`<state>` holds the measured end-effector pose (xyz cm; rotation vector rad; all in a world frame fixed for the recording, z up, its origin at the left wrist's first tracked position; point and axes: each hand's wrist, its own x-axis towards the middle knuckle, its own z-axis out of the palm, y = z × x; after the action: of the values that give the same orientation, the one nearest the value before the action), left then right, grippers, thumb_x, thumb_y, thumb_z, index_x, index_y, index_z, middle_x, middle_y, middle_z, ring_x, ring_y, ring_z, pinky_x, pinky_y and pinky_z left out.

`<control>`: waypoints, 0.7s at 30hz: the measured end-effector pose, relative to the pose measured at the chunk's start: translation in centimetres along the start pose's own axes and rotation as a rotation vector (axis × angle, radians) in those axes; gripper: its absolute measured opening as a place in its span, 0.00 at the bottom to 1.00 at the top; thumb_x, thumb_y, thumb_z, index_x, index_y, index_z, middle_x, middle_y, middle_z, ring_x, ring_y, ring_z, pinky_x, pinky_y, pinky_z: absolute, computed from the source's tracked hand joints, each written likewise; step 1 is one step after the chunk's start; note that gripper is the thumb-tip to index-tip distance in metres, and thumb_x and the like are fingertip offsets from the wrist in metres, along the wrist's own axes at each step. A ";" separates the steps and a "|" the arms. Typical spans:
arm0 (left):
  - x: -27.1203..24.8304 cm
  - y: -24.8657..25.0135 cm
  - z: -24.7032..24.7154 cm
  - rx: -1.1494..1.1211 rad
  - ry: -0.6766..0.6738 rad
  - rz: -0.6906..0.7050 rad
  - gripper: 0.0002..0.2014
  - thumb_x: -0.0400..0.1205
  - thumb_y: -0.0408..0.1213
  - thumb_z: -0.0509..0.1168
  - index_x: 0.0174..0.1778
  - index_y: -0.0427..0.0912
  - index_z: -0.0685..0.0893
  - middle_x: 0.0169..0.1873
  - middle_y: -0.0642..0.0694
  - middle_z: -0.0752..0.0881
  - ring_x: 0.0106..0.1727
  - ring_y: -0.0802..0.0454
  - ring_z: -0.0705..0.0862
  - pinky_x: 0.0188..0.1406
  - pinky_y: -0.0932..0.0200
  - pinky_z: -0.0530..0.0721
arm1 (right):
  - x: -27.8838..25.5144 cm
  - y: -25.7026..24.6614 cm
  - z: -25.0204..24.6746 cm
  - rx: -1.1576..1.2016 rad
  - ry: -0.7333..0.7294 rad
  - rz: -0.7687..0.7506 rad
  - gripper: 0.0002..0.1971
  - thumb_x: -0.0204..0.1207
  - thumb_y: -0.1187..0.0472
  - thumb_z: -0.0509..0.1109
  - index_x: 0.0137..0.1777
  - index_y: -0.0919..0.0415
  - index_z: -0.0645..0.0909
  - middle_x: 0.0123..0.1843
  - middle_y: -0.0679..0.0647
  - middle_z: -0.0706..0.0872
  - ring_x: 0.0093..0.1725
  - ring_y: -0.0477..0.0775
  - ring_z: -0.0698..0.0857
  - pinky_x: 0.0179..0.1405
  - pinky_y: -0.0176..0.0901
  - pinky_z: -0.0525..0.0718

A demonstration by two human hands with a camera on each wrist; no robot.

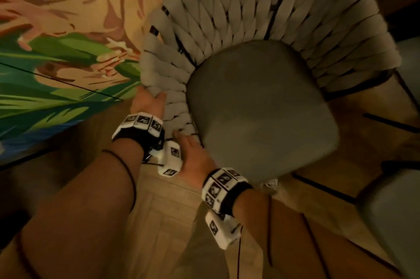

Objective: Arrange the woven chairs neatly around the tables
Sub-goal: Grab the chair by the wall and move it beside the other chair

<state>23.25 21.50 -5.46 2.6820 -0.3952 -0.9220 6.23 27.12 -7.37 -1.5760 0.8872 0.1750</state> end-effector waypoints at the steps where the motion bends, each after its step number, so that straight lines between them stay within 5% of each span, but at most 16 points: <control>1: 0.2 -0.3 -0.2 -0.009 -0.013 0.000 0.32 0.82 0.48 0.65 0.79 0.39 0.64 0.74 0.35 0.75 0.70 0.32 0.77 0.68 0.40 0.77 | 1.0 -0.8 1.2 0.027 -0.026 0.048 0.49 0.75 0.51 0.75 0.87 0.56 0.45 0.85 0.59 0.59 0.83 0.61 0.62 0.81 0.56 0.63; 5: -0.4 -2.6 -0.9 0.028 0.009 0.012 0.32 0.80 0.46 0.66 0.77 0.39 0.63 0.69 0.34 0.78 0.66 0.31 0.80 0.62 0.41 0.78 | 3.1 -1.4 3.1 -0.054 -0.059 0.187 0.45 0.80 0.50 0.68 0.87 0.55 0.40 0.84 0.64 0.59 0.79 0.70 0.67 0.76 0.61 0.68; 12: -4.3 -9.6 -2.0 -0.034 0.032 -0.085 0.35 0.76 0.47 0.68 0.76 0.43 0.61 0.67 0.32 0.79 0.65 0.28 0.79 0.62 0.39 0.78 | -0.6 0.3 6.6 -0.259 -0.190 0.074 0.46 0.78 0.52 0.72 0.87 0.52 0.44 0.85 0.58 0.61 0.74 0.65 0.76 0.69 0.55 0.76; 21: -11.9 -11.1 3.2 -0.304 0.051 -0.300 0.33 0.75 0.45 0.70 0.72 0.38 0.63 0.67 0.31 0.78 0.64 0.32 0.80 0.62 0.40 0.80 | -6.6 5.7 -0.3 -0.508 -0.369 0.012 0.50 0.70 0.52 0.79 0.86 0.48 0.51 0.78 0.56 0.75 0.70 0.62 0.80 0.64 0.53 0.82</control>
<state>14.03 35.32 -5.14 2.5123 0.1546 -0.9054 -1.93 29.98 -7.95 -1.9198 0.5840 0.7221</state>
